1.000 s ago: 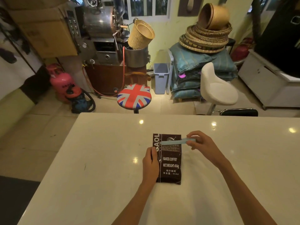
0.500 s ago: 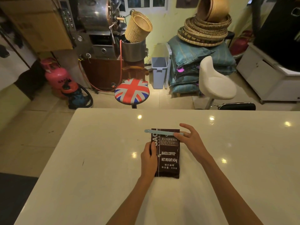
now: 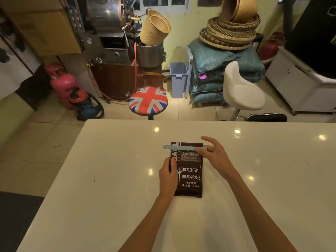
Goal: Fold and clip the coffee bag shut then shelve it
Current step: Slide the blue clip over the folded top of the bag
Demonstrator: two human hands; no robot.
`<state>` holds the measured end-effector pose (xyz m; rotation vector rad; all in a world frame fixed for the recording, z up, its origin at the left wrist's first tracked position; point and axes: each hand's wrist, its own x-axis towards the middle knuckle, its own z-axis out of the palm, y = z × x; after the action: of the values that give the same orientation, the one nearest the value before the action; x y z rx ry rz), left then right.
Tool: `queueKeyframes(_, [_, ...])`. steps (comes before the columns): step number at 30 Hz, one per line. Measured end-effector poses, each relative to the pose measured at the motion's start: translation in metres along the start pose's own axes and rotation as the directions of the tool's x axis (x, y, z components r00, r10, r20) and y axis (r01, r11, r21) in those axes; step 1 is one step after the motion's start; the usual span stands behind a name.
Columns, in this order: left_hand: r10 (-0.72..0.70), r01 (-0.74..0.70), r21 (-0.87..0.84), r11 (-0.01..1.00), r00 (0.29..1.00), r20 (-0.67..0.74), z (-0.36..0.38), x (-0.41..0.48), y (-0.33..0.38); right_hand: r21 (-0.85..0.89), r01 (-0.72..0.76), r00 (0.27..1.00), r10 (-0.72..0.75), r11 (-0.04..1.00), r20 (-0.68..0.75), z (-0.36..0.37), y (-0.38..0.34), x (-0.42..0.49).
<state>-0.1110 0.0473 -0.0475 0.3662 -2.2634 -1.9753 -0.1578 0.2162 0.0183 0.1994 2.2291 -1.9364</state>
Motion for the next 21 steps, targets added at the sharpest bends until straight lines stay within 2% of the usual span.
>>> queueKeyframes(5, [-0.038, 0.04, -0.024, 0.999, 0.996, 0.079, -0.005, 0.003, 0.003, -0.013, 0.025, 0.999, -0.025, 1.0, -0.024, 0.002, 0.004, 0.002])
queueKeyframes(8, [-0.128, 0.139, -0.041, 0.989, 0.971, 0.202, -0.016, 0.01, 0.013, 0.004, 0.032, 0.999, -0.031, 0.999, -0.044, 0.002, 0.01, 0.002])
queueKeyframes(10, [-0.176, 0.211, -0.137, 0.968, 0.957, 0.232, -0.021, 0.016, 0.025, 0.017, 0.035, 0.999, -0.034, 0.999, -0.042, 0.001, 0.011, 0.002])
queueKeyframes(13, [-0.208, 0.251, -0.33, 0.91, 0.965, 0.159, -0.023, 0.025, 0.04, 0.042, 0.021, 0.999, -0.02, 0.999, -0.038, 0.003, 0.011, 0.003])
queueKeyframes(21, [-0.309, 0.294, -0.483, 0.825, 0.95, 0.05, -0.005, 0.031, 0.039, 0.106, 0.028, 0.998, -0.021, 0.994, -0.063, 0.009, 0.017, 0.007])
